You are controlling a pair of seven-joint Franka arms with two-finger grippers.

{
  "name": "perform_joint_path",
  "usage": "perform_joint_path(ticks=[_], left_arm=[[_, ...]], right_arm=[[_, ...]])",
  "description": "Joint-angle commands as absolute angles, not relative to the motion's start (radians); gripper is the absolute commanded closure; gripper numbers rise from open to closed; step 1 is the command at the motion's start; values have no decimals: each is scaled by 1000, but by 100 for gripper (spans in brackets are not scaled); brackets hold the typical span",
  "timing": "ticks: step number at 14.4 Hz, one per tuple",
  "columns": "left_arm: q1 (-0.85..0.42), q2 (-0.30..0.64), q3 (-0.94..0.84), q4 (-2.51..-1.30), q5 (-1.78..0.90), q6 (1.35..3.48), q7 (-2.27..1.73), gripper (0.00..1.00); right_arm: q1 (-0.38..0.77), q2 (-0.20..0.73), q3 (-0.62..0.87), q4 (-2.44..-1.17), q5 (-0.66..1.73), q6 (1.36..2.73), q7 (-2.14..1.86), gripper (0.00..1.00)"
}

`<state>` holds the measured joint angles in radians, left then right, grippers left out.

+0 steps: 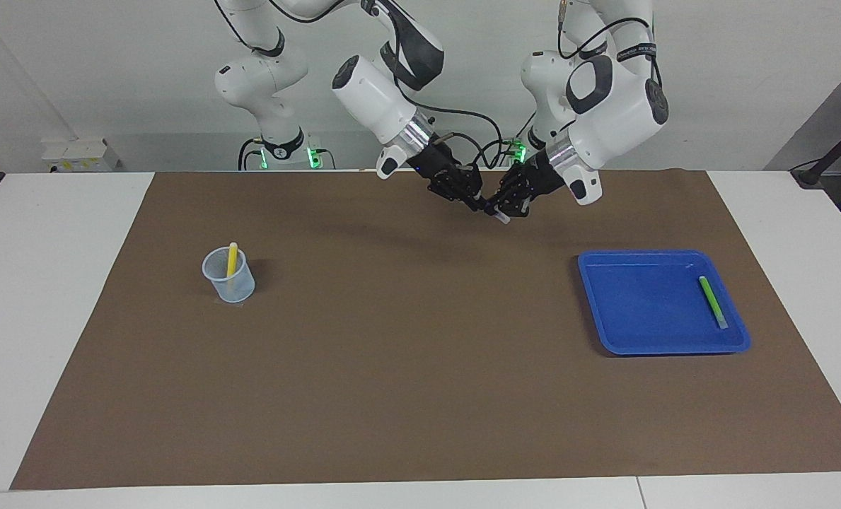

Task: Transfer and insert pens with both arms
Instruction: 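Carry the purple pen to the cup while the left gripper withdraws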

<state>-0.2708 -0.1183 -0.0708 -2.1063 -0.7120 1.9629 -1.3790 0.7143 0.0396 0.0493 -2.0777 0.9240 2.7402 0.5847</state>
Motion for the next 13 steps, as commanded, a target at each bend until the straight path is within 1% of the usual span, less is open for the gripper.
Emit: perform_joint_path(ticks=[1,2,3,5,6,9,11,13], left_arm=[[-302,-152,-63,-2138,-729,1987,-1390,32],[-313,-156,-61,-2138,-727,1991,-1388,15],[-321,-158,-61,-2138,-727,2005,-1396,13],[-322,-160,-61,-2138,-721,2014,-1379,14],[-321,-160,-60,-2138,-716,2011,-1355,14],[-290,-167,-57,-2151,-709,1999,-1209,19],[-247,-172,-58,-2151,-643,1961,-1119,23],[-219,-178,-58,-2152,-577,1919,-987,25]], right_arm=[[710,28,57,-2083,951,2701,586,100],[710,28,57,-2082,950,2700,586,100],[707,28,55,-2082,945,2694,581,100],[698,20,46,-2082,924,2598,551,100],[672,18,46,-2082,896,2558,532,100],[615,11,48,-2072,719,2423,525,100],[592,0,48,-2069,640,2350,514,100],[563,-9,46,-2068,553,2274,453,100]])
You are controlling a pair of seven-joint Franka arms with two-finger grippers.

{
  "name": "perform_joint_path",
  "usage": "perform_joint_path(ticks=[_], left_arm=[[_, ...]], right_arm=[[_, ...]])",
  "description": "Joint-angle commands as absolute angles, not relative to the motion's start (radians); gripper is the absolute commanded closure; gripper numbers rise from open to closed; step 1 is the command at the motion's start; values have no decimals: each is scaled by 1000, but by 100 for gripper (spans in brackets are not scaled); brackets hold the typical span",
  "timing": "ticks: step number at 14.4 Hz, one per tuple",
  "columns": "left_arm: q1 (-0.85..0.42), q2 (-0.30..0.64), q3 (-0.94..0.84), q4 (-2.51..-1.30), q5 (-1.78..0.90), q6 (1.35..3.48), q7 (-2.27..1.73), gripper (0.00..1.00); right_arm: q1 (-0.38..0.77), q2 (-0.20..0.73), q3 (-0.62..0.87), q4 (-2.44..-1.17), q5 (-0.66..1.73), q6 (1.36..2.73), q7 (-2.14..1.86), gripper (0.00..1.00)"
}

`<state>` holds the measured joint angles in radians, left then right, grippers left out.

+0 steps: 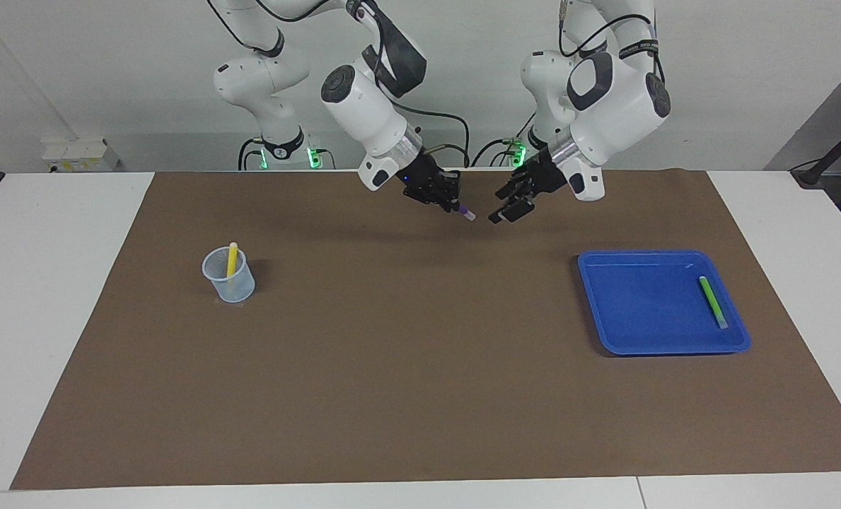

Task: Transfer and insert pens with both arms
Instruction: 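Carry the purple pen to the cup while the left gripper withdraws, then insert the purple pen into the cup while the left gripper grasps green pen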

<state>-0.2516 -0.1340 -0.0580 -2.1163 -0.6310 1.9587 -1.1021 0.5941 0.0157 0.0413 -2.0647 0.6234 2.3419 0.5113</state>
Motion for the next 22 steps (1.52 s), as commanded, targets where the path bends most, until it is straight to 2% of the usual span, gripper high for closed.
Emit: perform_joint_path(ticks=[1,4,8,10,13,16,18,22], left_arm=[[-195,-179,-58,-2154,-528,1910,-910,25],[-91,-187,-58,-2166,-392,1855,-592,26],[50,-187,-55,-2166,-266,1851,-183,26],[92,-178,-55,-2166,-203,1864,-30,26],[155,-144,-55,-2166,-114,1926,176,26],[201,-98,-55,-2166,-58,2012,281,26],[230,-52,-54,-2164,-45,2090,320,26],[268,8,-54,-2160,-43,2201,334,26]], right_arm=[[548,-18,46,-2068,502,2228,425,100],[448,-58,46,-2057,370,2030,213,100],[341,-61,46,-1927,157,1752,-50,100],[284,-61,46,-1907,69,1700,-237,100],[187,-54,48,-1908,-64,1713,-554,100],[120,-52,46,-1936,-140,1811,-782,100],[104,-58,46,-1962,-172,1862,-837,100],[45,-75,48,-2095,-173,2011,-841,100]])
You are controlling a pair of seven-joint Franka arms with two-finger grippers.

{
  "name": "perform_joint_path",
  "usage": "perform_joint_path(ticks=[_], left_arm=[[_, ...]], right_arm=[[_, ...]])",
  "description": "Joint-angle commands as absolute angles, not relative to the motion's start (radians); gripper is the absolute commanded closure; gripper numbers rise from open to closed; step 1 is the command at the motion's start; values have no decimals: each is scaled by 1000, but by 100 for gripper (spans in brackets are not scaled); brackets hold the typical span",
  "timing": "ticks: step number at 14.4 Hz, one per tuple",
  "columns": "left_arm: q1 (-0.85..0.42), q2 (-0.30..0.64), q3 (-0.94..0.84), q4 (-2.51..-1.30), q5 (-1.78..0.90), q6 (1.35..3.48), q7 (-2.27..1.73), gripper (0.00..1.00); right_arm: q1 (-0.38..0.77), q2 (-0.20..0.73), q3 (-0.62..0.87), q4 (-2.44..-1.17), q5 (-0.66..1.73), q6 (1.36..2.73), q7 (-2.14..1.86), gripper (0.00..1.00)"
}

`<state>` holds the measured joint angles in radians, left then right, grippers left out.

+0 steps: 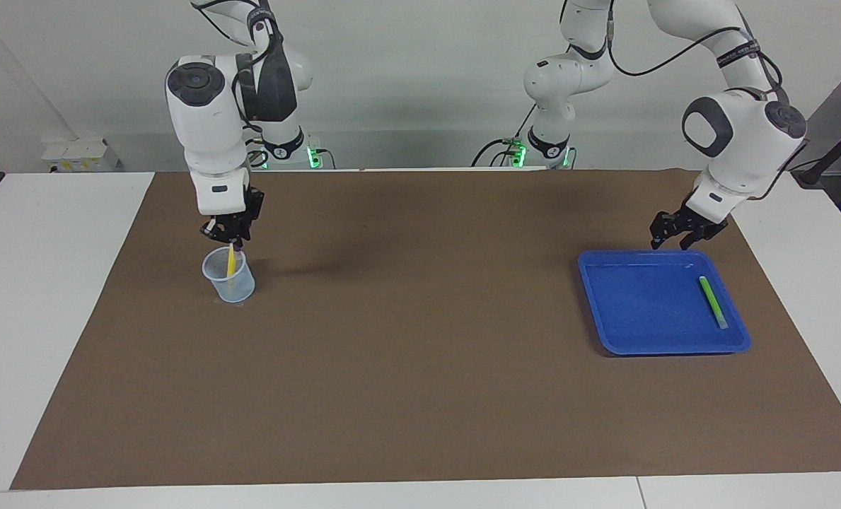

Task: Transfer and insert pens with both arms
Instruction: 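Insert the purple pen into the cup while the left gripper grasps green pen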

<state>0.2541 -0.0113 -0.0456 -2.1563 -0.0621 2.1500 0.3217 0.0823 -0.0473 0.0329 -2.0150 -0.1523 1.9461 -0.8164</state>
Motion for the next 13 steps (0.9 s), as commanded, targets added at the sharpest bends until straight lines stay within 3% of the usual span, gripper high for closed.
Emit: perform_joint_path(ticks=[1,5,13], left_arm=[[275,30,-54,-2157,-43,2227,348,26],[284,116,-51,-2145,-43,2315,411,26],[336,228,-51,-2050,81,2359,535,26]], right_arm=[[38,-77,48,-2115,-173,2031,-839,100],[25,-77,48,-2157,-169,2039,-828,100],[-17,-71,48,-2315,-161,2256,-825,100]])
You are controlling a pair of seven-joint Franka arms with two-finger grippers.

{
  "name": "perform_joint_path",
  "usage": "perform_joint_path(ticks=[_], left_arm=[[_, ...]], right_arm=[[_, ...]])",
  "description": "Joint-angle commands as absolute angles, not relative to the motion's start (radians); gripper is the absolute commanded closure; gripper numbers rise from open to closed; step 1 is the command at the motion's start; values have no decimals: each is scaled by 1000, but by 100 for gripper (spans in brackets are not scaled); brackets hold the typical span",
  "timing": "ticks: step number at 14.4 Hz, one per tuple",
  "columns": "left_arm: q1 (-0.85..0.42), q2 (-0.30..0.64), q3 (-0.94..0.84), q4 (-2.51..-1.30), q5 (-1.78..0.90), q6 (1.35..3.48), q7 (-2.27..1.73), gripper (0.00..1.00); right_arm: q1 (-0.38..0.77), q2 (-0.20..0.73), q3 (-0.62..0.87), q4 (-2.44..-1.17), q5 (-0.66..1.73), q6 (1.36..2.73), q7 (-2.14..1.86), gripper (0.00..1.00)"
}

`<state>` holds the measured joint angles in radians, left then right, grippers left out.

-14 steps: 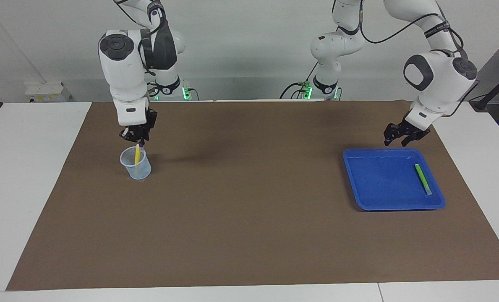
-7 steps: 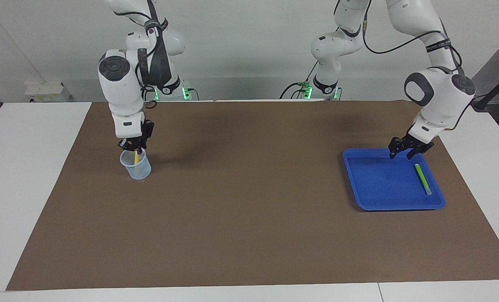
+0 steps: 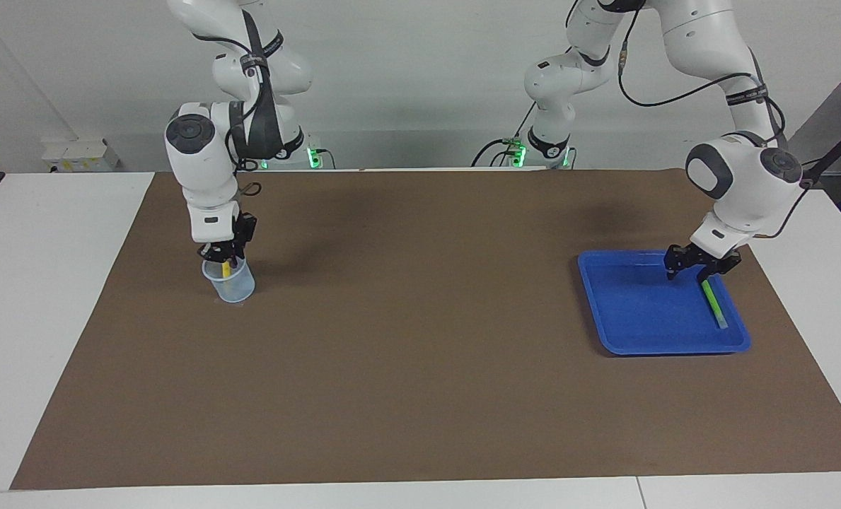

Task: Transfer and insert pens with both arms
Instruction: 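Insert the purple pen into the cup while the left gripper grasps green pen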

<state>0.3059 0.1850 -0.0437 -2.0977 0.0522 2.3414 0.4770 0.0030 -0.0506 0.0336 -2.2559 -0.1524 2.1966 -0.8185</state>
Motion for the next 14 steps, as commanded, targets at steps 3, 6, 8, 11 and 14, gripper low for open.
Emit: perform_joint_path(ticks=[3,6,8,11,14], left_arm=[[341,259,-49,-2020,81,2373,558,26],[345,291,-49,-2010,81,2401,557,26],[347,301,-49,-2005,80,2421,558,25],[359,319,-49,-2003,80,2439,557,25],[362,331,-49,-2003,78,2462,557,25]], right_arm=[[-17,-69,48,-2342,-161,2290,-804,100],[-18,-68,48,-2341,-161,2289,-802,67],[-20,-66,48,-2330,-161,2281,-805,39],[-25,-75,49,-2298,-160,2226,-805,36],[-17,-78,52,-2215,-156,2096,-805,36]])
